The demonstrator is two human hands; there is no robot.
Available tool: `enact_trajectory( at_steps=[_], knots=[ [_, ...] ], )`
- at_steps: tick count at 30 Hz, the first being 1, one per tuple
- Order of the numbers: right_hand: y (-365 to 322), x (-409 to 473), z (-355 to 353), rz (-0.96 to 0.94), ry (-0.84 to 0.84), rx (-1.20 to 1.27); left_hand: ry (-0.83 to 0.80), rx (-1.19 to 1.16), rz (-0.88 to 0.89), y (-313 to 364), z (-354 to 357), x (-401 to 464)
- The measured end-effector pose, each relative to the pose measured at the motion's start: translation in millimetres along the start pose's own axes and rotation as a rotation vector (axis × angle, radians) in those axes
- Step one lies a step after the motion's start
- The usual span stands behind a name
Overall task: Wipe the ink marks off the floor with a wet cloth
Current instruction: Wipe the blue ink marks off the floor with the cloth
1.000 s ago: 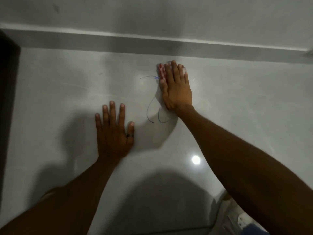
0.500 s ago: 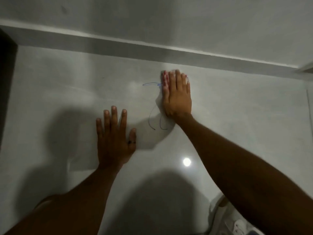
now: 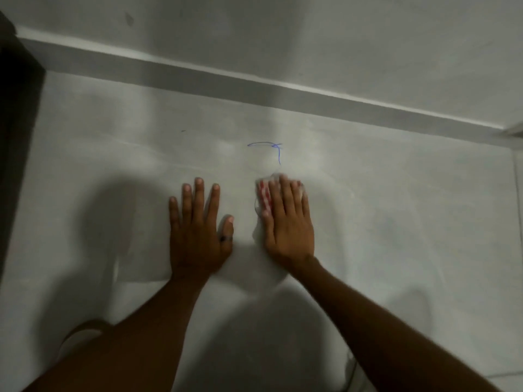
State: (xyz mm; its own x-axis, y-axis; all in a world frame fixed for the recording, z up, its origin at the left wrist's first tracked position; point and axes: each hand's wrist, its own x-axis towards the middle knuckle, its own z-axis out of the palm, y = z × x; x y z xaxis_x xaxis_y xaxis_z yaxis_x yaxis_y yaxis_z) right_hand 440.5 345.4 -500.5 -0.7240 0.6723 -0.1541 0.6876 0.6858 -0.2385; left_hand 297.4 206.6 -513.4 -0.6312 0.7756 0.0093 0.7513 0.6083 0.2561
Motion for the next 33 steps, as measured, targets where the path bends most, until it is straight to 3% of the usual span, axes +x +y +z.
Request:
enact_trajectory(
  at_steps=[7, 17, 22, 27, 33],
  knots=[
    [2, 129, -28, 0.114, -0.007, 0.064, -0.022, 0.035, 0.011, -4, 1, -2],
    [-34, -62, 24, 0.097, -0.005, 0.074, -0.018, -0.002, 0.013, 1, -3, -4],
    [-27, 27, 6, 0.002, -0.048, 0.051, -0.030, 0.029, -0.001, 1, -4, 0],
    [-38, 135, -16, 0.117, 0.001, 0.091, -0.013, 0.051, 0.012, 0, 0, -2],
    [-36, 67, -1, -0.138, -0.054, 0.048, 0.067, 0.031, 0.022, 0, 0, -3]
  ],
)
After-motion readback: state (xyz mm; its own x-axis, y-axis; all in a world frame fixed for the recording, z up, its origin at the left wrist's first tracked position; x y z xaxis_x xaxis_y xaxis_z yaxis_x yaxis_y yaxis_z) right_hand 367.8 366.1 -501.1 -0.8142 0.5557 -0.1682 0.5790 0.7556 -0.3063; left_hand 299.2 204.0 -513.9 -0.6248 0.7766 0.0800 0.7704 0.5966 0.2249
